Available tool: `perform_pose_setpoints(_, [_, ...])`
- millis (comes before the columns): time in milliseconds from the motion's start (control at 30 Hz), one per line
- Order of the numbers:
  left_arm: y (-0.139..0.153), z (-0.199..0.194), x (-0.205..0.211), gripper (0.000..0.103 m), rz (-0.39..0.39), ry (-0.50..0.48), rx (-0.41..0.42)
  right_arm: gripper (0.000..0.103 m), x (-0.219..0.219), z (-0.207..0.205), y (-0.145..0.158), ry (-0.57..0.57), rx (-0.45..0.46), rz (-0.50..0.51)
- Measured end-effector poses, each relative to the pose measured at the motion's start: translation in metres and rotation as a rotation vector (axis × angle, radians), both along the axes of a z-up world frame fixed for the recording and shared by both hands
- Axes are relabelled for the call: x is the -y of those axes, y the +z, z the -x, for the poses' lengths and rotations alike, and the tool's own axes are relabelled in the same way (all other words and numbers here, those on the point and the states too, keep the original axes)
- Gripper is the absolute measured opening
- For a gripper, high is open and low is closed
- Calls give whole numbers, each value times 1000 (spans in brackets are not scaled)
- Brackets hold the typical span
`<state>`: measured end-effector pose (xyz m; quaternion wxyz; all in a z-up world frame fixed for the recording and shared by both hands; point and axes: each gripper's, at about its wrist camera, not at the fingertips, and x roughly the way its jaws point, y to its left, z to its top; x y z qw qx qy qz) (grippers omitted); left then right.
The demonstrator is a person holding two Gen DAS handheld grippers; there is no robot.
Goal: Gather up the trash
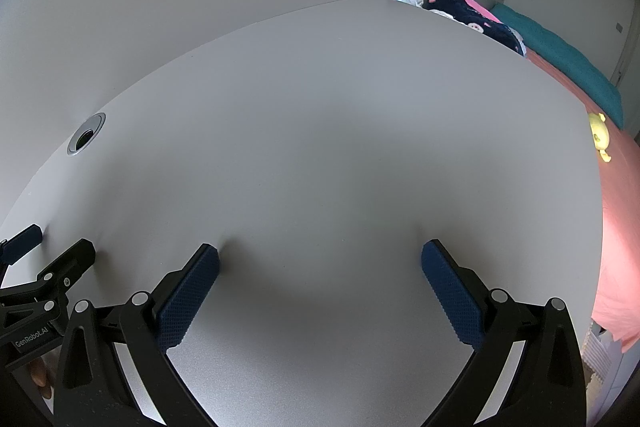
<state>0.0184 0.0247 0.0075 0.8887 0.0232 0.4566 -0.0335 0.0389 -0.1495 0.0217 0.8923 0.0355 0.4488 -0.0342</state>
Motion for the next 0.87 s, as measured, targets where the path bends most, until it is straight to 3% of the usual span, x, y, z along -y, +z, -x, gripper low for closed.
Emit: perform_pose_setpoints(867, [1,2,-1,98,0,1,0,101,0,0,0,0,0,1])
